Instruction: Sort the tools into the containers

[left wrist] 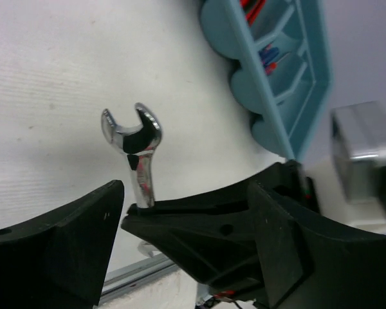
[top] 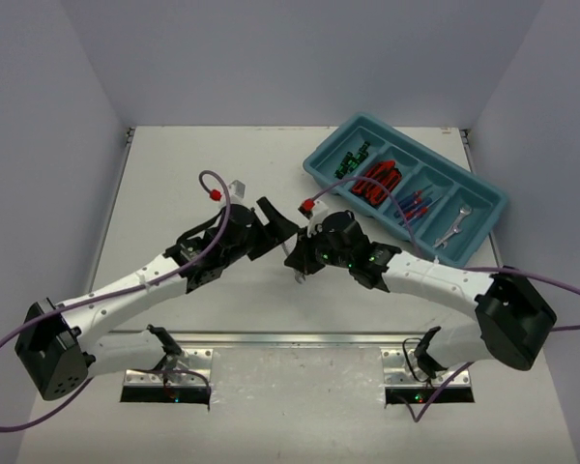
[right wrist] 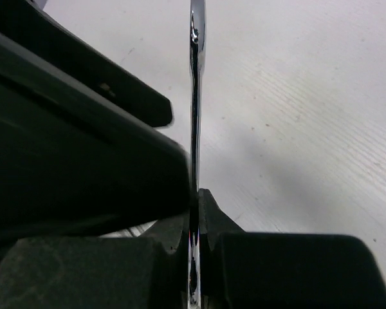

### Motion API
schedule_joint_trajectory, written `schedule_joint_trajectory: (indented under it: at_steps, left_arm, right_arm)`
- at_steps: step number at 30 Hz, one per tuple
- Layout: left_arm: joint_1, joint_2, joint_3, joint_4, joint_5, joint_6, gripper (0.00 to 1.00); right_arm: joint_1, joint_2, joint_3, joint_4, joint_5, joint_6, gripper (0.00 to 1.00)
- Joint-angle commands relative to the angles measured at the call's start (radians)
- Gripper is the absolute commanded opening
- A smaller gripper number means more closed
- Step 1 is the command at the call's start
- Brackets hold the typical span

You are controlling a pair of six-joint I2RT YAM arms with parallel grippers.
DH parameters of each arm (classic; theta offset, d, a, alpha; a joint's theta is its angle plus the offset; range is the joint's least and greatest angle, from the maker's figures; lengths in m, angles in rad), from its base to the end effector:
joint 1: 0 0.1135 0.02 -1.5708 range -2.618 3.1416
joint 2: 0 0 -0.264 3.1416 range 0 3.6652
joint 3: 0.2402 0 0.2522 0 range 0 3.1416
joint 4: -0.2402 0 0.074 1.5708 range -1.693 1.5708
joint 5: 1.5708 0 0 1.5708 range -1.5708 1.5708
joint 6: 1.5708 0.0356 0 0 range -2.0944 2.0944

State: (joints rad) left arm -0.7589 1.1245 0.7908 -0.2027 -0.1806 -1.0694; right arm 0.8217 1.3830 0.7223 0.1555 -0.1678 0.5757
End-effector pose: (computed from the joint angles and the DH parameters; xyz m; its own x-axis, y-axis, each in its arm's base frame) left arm 0.1864 -0.1680 0.2724 -0.6736 -0.5501 -0.4936 -0.0536 0.7025 -0.7096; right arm 0.1975 0.2211 0.2171 -0.7237 0.0100 -0.6900 -0.5097 0.6664 0.5442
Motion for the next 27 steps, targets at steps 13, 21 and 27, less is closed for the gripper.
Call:
schedule_joint_trajectory:
  at_steps: [13,21,27]
  left_arm:
    - [-0.008,-0.187,0.242,-0.504,-0.335,0.269,1.0]
    - [-0.008,-0.287,0.225,-0.631,-0.351,0.432,1.0]
    - [-0.008,-0.392,0.149,-0.602,-0.492,0.469,1.0]
  right_arm:
    - [-0.726,-0.3,0.072,-0.546,0.448,-0.041,0.0]
    - [-0.875,-0.124,0.244,-0.557,0.48,-0.07,0.0]
    - [-0.898,-0.081,0.278,-0.556,0.474,-0.076,0.0]
